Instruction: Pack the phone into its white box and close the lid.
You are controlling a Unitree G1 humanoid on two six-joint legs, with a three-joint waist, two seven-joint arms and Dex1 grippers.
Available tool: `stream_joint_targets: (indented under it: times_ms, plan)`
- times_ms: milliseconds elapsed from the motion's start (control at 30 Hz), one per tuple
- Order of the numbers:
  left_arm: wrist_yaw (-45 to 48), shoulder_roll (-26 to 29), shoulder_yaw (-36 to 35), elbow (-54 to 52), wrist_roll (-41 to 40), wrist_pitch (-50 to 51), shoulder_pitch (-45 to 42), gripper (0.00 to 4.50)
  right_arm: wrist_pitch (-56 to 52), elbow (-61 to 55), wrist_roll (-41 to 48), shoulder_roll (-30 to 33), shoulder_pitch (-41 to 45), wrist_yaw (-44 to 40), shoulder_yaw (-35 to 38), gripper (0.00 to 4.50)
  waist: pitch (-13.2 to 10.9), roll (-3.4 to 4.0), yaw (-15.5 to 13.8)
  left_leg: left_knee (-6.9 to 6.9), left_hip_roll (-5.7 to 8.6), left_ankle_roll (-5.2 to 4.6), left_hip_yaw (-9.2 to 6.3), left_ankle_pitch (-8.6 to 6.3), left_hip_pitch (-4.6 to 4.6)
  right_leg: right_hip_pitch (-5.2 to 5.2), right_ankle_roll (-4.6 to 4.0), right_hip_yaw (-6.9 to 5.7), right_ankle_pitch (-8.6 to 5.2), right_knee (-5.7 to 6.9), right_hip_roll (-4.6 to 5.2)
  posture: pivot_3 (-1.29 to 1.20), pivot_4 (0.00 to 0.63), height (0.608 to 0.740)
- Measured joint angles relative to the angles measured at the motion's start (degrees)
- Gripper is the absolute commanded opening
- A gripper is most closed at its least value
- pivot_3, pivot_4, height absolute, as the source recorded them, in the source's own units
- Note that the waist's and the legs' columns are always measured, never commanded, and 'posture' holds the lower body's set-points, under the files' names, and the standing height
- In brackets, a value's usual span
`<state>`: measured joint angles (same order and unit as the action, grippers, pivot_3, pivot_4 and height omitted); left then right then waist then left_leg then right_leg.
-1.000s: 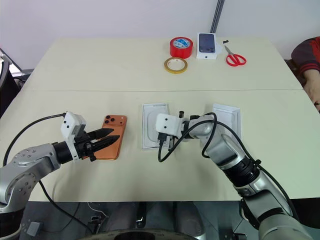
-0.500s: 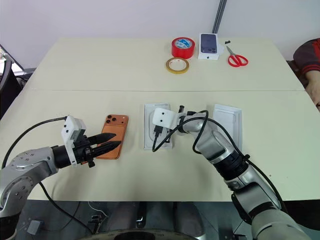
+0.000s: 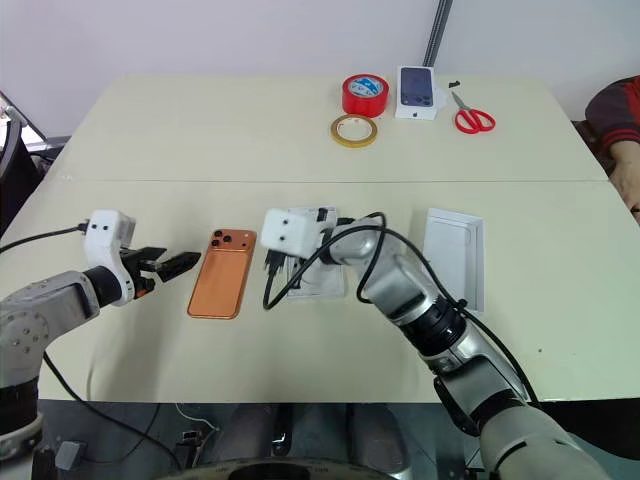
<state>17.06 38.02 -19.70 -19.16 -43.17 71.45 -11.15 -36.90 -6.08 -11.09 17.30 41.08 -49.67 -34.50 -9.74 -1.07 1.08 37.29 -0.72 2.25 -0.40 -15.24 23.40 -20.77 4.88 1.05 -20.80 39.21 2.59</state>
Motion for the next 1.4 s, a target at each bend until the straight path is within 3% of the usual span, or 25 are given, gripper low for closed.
stream_joint_targets:
  times_ms: [300, 433, 867, 1400]
  plan:
    - [2.44, -0.05, -0.30, -3.17, -5.05, 12.45, -2.41, 4.40, -4.31, 6.13, -0.09, -5.17, 3.92, -2.65, -6.21, 0.00, 0.06, 0.03, 0.07, -0.01, 0.01, 0.22, 0.00, 0.13, -0.03, 0.01, 0.00, 0.01, 0.00, 0.00, 0.02, 0.00, 0.150, 0.740]
    - [2.08, -4.85, -1.68, -5.87, -5.97, 16.23, -2.60, 4.40, -5.29, 7.10, -0.60, -5.98, 4.84, -2.53, -6.75, 0.00, 0.18, 0.08, -0.09, -0.01, 0.04, 0.22, 0.00, 0.13, -0.07, 0.06, 0.00, 0.00, 0.00, -0.01, 0.06, 0.00, 0.150, 0.740]
    - [-4.08, -12.71, -6.40, -6.50, -9.25, 18.48, -2.52, 4.40, -4.10, 7.48, -1.77, -4.81, 4.93, -2.94, -6.73, 0.00, 0.39, 0.19, -0.48, -0.01, 0.11, 0.14, -0.07, 0.08, -0.24, 0.29, 0.00, -0.06, 0.00, -0.06, 0.13, 0.00, 0.150, 0.740]
    - [-8.66, -13.45, -8.05, -0.09, -21.36, 20.53, -4.67, 4.40, -4.85, 6.55, -1.74, -5.01, 4.08, -1.82, -6.56, 0.00, 0.37, 0.16, -0.16, -0.04, 0.12, 0.23, -0.10, 0.12, -0.20, 0.23, 0.00, -0.07, 0.00, -0.07, 0.14, 0.00, 0.150, 0.740]
